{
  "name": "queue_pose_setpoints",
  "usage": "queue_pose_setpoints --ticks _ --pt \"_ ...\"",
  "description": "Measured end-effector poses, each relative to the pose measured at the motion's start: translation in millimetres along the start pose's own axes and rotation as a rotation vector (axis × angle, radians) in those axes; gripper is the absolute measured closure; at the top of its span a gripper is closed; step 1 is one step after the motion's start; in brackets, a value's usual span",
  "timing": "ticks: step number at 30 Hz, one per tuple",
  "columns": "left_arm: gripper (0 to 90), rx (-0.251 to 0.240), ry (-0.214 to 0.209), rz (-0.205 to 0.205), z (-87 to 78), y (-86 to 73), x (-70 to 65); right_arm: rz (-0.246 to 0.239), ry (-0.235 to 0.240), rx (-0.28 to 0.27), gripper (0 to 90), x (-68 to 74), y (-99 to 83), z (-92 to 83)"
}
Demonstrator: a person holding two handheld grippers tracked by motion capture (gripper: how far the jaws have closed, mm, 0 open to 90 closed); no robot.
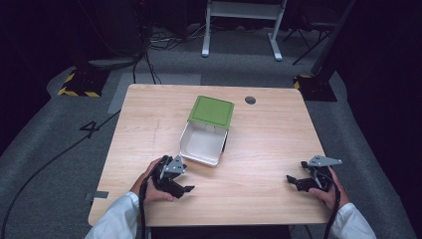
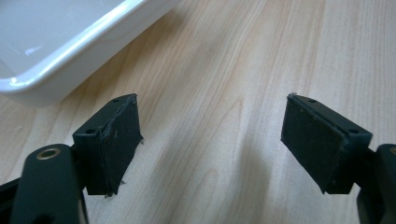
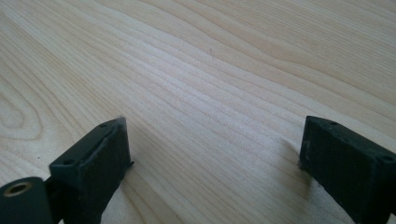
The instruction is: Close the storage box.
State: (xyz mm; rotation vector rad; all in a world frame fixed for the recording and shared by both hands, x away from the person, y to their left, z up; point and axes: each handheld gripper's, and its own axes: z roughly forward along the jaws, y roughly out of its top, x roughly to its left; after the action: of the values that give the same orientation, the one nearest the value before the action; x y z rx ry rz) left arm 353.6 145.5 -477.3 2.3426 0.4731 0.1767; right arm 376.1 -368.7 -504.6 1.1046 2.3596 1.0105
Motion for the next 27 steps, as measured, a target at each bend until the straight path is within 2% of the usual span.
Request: queue_pose_setpoints --ticks 6,8,15,17,24,27 --pt "22.7 -0.031 -0.004 -0.009 -5.5 5.4 0.3 -0.002 0.004 0.000 8.3 -0.4 0.1 0.2" --pt "23.0 -0.032 0.012 0.009 -6.7 10.4 -0.5 -0.002 0.004 0.000 8.3 -0.4 0.1 0.2" --pt "25.1 -0.048 0.017 0.032 -9.2 20.2 -4.5 -0.002 0.004 0.000 8.3 -0.4 0.1 0.2" --pt "25.2 -0.039 0.035 0.050 -9.1 23.5 -5.6 -0.002 0.004 0.000 8.3 -0.4 0.1 0.2" --pt "25.8 -0.029 0.016 0.073 -2.7 33.8 -6.3 -0.002 0.004 0.000 8.3 -0.4 0.1 0.2" --pt "26.8 -0.024 0.027 0.089 0.5 40.2 -5.2 -0.002 0.004 0.000 8.3 -0.4 0.1 0.2"
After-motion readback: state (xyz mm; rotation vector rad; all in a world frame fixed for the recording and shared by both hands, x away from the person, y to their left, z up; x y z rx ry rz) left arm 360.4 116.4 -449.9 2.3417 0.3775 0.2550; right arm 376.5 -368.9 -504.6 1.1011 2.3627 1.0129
